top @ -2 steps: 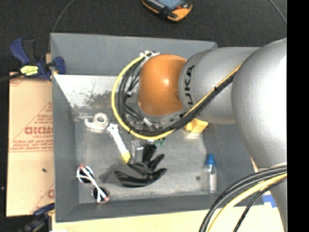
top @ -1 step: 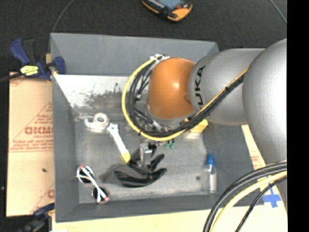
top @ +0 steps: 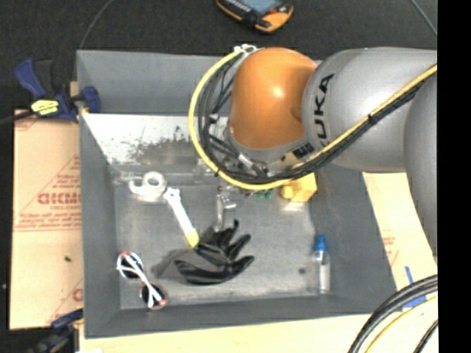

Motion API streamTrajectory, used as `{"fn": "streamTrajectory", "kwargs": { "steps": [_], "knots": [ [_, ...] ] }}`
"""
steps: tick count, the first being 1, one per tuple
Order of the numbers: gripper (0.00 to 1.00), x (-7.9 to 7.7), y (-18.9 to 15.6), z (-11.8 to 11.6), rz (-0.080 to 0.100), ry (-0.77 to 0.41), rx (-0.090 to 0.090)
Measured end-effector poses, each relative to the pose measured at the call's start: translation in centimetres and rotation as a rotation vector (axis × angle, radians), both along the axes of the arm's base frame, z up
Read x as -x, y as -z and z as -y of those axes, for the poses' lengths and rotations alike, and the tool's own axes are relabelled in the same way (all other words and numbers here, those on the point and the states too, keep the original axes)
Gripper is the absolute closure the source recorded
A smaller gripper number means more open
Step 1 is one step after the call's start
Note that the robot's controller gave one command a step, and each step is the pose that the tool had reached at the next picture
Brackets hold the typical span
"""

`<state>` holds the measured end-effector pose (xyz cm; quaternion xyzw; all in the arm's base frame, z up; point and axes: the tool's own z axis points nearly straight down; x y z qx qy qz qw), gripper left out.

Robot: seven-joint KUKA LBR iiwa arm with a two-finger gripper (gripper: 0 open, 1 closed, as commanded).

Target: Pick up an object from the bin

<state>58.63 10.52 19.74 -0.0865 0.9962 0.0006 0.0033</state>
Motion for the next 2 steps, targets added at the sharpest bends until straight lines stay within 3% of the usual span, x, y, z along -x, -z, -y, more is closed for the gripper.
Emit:
{"fn": "streamTrajectory", "kwargs": {
  "steps": [1, 2],
  "knots": [
    [0.0, 3.1, 6.8, 3.0, 0.004, 0.003, -0.001],
    [0.0, 2.7, 6.9, 0.8, 0.005, 0.029, -0.002]
  ]
}}
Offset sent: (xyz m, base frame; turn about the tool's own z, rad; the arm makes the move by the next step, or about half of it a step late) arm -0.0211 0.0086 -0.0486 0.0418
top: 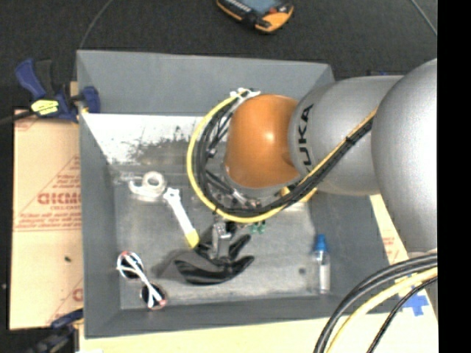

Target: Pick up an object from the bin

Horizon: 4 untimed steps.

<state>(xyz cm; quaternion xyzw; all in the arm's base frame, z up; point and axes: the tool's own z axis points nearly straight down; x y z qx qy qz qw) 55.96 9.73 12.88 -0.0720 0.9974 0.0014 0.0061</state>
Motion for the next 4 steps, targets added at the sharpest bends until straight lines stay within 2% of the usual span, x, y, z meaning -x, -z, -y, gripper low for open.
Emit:
{"fn": "streamTrajectory", "kwargs": {
  "steps": [1, 2, 3, 4],
  "knots": [
    [0.0, -0.2, -9.3, 1.2, -0.002, -0.008, 0.001],
    [1.0, -0.2, 3.1, 2.7, 0.006, 0.024, -0.003],
    [0.0, 0.0, 4.3, 2.9, 0.001, 0.029, -0.003],
    [0.0, 0.0, 4.3, 2.9, 0.001, 0.03, -0.003]
  ]
}}
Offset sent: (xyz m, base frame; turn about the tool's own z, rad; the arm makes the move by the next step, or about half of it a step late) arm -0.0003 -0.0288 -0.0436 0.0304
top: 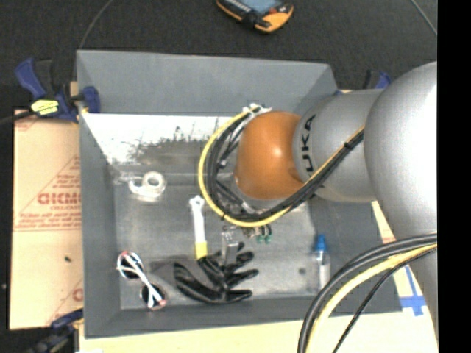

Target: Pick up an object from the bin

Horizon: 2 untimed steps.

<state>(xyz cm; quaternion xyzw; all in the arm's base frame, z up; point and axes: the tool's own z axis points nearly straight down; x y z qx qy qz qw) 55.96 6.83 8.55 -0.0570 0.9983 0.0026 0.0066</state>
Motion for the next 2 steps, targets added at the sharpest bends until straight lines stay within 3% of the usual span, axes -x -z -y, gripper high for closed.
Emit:
{"fn": "streamTrajectory", "kwargs": {
  "steps": [1, 2],
  "knots": [
    [0.0, 5.9, 1.2, -2.3, 0.009, -0.084, 0.001],
    [1.0, 10.5, 1.0, -2.9, 0.041, -0.097, -0.004]
  ]
}}
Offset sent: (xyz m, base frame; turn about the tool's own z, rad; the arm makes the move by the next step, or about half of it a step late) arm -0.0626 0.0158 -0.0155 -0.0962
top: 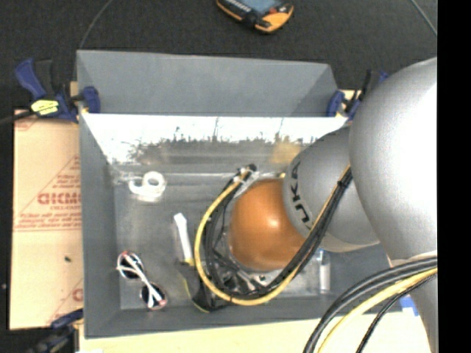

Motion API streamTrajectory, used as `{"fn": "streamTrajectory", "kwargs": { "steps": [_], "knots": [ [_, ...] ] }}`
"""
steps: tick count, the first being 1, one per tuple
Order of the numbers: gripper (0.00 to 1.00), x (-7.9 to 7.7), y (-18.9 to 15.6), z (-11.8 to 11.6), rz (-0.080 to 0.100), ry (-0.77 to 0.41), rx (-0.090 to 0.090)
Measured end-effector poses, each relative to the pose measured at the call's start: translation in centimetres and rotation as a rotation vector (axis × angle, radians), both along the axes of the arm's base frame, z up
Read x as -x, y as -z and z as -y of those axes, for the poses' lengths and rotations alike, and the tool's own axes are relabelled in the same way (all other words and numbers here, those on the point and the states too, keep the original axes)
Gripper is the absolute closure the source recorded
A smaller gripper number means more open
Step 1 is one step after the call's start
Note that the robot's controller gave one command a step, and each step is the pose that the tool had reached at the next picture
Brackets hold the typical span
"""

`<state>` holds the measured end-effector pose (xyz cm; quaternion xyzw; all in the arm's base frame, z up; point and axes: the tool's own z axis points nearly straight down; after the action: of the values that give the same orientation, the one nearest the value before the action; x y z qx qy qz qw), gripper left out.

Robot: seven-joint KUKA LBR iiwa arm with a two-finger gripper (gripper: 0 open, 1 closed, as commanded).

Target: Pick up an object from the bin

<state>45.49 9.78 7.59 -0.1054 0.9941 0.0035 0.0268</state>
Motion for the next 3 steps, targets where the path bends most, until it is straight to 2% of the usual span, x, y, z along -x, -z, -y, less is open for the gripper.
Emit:
{"fn": "streamTrajectory", "kwargs": {
  "steps": [1, 2, 3],
  "knots": [
    [1.0, -0.1, 0.0, 0.0, -0.003, 0.0, 0.0],
    [1.0, -2.9, -2.5, 1.8, 0.006, -0.328, 0.017],
    [1.0, -2.9, -2.5, 1.8, 0.006, -0.327, 0.017]
  ]
}}
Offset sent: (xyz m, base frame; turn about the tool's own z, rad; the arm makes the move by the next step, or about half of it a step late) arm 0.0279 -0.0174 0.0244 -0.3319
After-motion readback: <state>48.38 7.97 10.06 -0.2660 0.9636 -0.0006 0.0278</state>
